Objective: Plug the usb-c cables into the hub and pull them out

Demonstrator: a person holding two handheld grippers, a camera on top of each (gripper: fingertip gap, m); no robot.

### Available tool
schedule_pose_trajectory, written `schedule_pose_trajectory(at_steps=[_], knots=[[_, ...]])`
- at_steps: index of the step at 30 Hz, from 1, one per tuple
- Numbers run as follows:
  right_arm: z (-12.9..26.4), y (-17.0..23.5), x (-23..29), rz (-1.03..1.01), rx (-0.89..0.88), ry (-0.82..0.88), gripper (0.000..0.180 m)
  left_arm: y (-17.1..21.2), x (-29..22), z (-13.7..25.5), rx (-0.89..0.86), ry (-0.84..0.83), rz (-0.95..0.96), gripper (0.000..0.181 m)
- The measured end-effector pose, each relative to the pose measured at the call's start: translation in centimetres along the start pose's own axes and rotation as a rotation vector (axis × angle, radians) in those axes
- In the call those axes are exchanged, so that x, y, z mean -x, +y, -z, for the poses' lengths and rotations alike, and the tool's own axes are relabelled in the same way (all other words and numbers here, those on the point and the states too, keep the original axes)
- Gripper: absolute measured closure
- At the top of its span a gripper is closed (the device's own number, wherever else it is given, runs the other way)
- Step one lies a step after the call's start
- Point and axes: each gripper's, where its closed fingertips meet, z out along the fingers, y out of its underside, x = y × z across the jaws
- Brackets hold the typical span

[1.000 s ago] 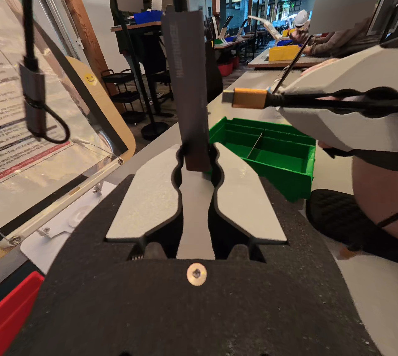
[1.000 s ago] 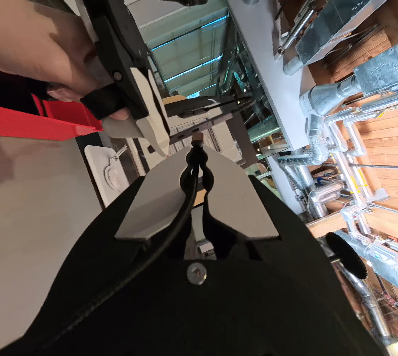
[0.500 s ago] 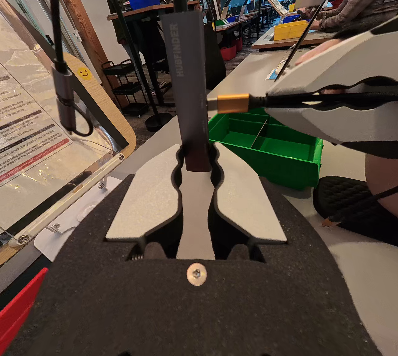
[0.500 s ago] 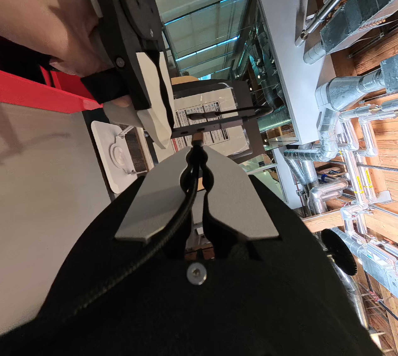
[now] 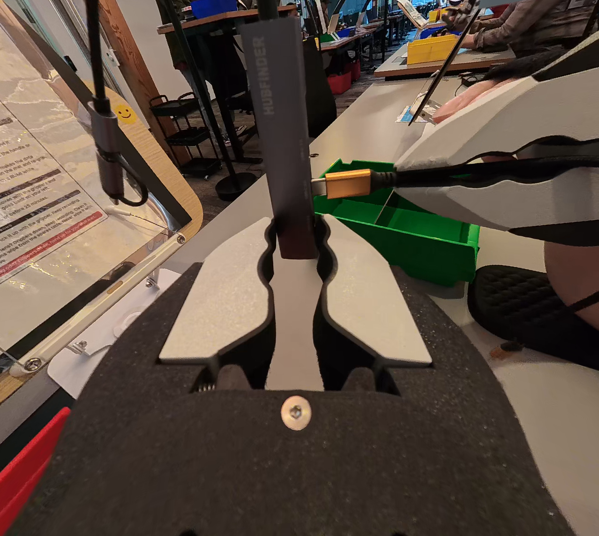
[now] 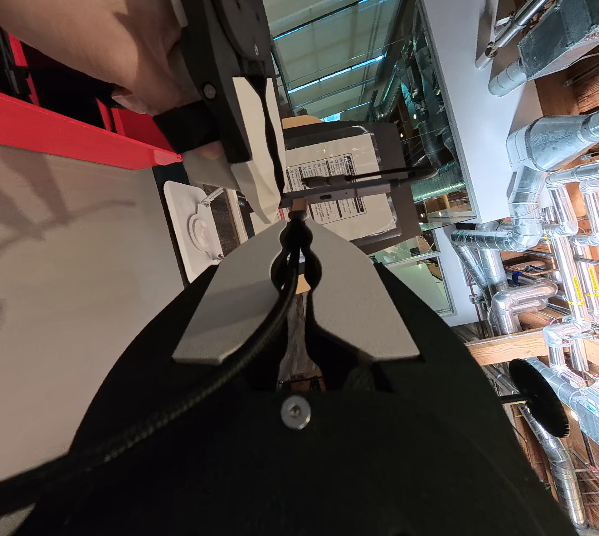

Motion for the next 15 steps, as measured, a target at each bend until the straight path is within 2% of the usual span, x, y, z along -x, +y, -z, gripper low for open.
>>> schedule_pose_trajectory(at_steps=[7,12,15], knots=[[0.07,0.11,-0.35,-0.067,-0.005,-0.004,0.175,-0.26,-0.05,0.22,-0.012,-0.002,-0.018,0.158],[0.23,0.10,-0.60,-0.115,-0.015,-0.010,0.175,-0.62,-0.59,0.24,-0.045,0.060,0.047,0.158],[0.15,0.12,-0.55,-0.109,-0.008,-0.007,0.175,-0.43,-0.58,0.10,-0.029,0.035,0.004,0.158]])
